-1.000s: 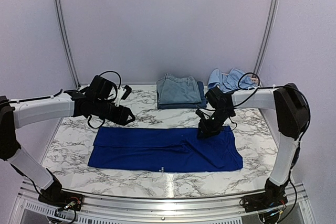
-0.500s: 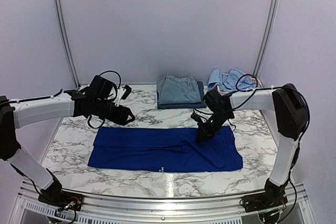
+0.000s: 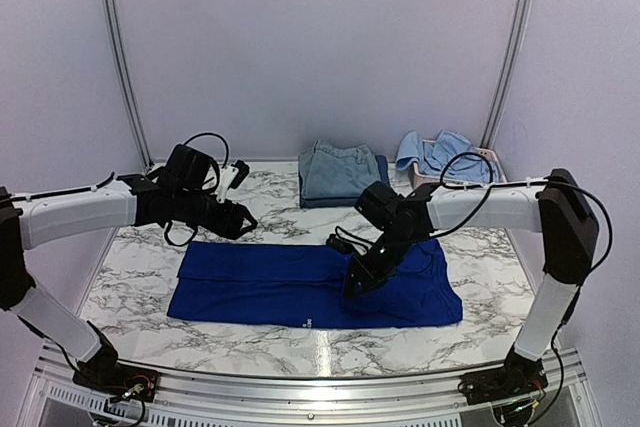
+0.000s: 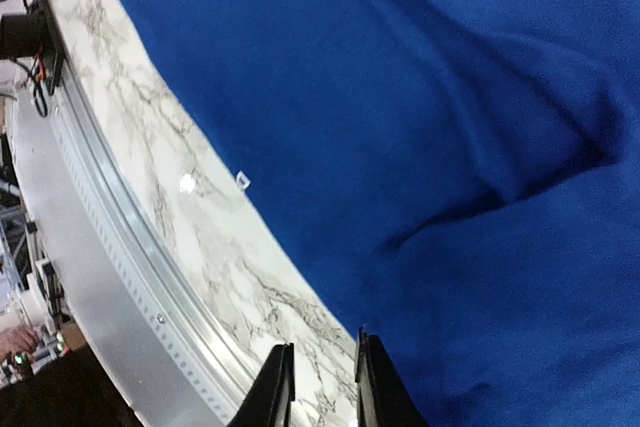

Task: Fold and stack the mixed laundry pile
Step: Fold the 1/3-folded T-shirt at the center of the board.

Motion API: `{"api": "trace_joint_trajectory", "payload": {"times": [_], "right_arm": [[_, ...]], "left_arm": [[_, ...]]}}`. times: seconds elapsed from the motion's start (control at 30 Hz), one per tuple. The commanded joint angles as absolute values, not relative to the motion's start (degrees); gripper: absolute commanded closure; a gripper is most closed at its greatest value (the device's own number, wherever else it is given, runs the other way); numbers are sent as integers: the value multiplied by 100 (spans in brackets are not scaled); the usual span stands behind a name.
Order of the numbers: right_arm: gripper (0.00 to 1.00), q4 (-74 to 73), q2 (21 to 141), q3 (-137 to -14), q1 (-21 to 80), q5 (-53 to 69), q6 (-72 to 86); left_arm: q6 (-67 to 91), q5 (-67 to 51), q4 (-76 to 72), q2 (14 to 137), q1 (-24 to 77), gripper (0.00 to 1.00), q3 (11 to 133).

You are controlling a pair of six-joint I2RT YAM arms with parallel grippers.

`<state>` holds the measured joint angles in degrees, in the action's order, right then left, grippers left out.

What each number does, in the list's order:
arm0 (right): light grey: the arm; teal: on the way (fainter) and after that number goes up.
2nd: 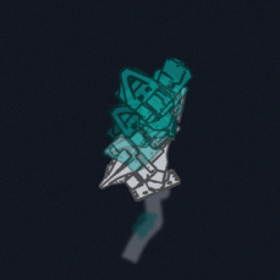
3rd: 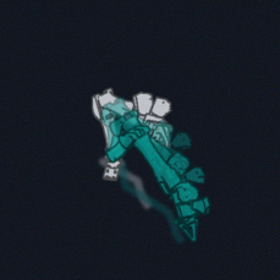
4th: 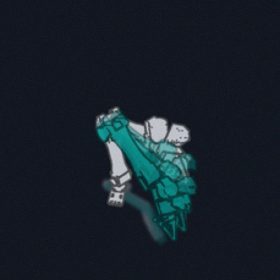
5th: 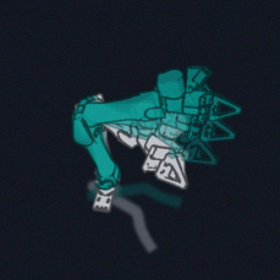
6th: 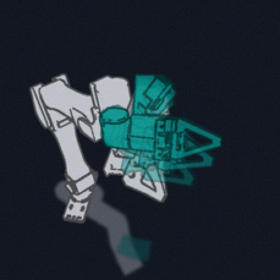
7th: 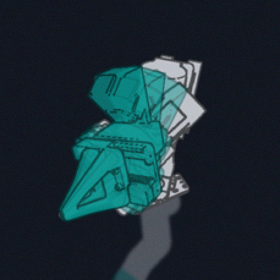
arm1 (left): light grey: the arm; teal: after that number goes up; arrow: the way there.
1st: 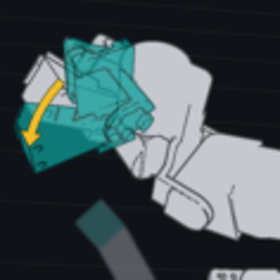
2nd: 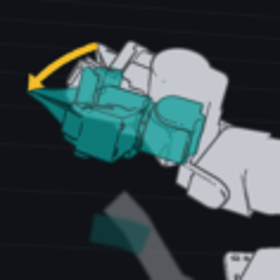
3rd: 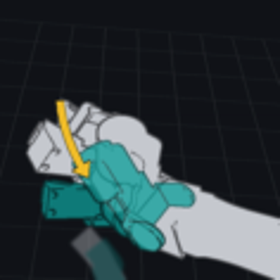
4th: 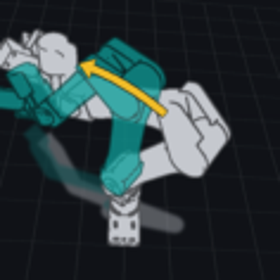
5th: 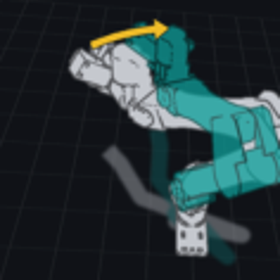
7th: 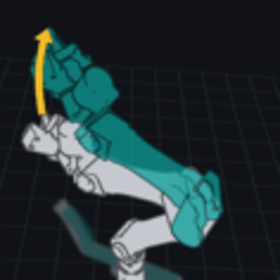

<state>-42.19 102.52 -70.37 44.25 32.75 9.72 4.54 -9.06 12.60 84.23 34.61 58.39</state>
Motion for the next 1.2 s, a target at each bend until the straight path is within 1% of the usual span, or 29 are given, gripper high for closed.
{"api": "trace_joint_trajectory", "payload": {"times": [0.0, 0.1, 0.17, 0.27, 0.43, 0.63, 0.8, 1.07, 1.17], "right_arm": [[77, -4322, 9956, -6859, 4661, 3487, 1136], [66, -4254, 9377, -6670, 4658, 3529, 1455], [63, -4222, 8987, -6432, 4624, 3446, 1760], [63, -4224, 8376, -5856, 4437, 3163, 2359], [65, -4294, 7191, -4398, 3778, 2999, 3349], [64, -4023, 6287, -3366, 3818, 2919, 4406], [65, -3378, 6219, -2884, 3990, 2926, 4963], [65, -2780, 6483, -2611, 4317, 2686, 5463], [68, -2633, 6550, -2592, 4353, 2508, 5599]], "left_arm": [[-45, -1052, 872, 8123, 3666, 36, 5595], [-514, -1029, 620, 8044, 4010, 34, 5378], [-745, -1026, 497, 8073, 4286, 33, 5307], [-1025, -960, 377, 8295, 4754, 33, 5365], [-1263, -667, 333, 8948, 5558, 34, 5697], [-994, -476, 123, 9234, 5709, 36, 5846], [-865, -246, 103, 9166, 5698, 36, 5849], [-718, 213, 158, 8888, 5687, 36, 5709], [-641, 318, 158, 8777, 5679, 36, 5637]]}}
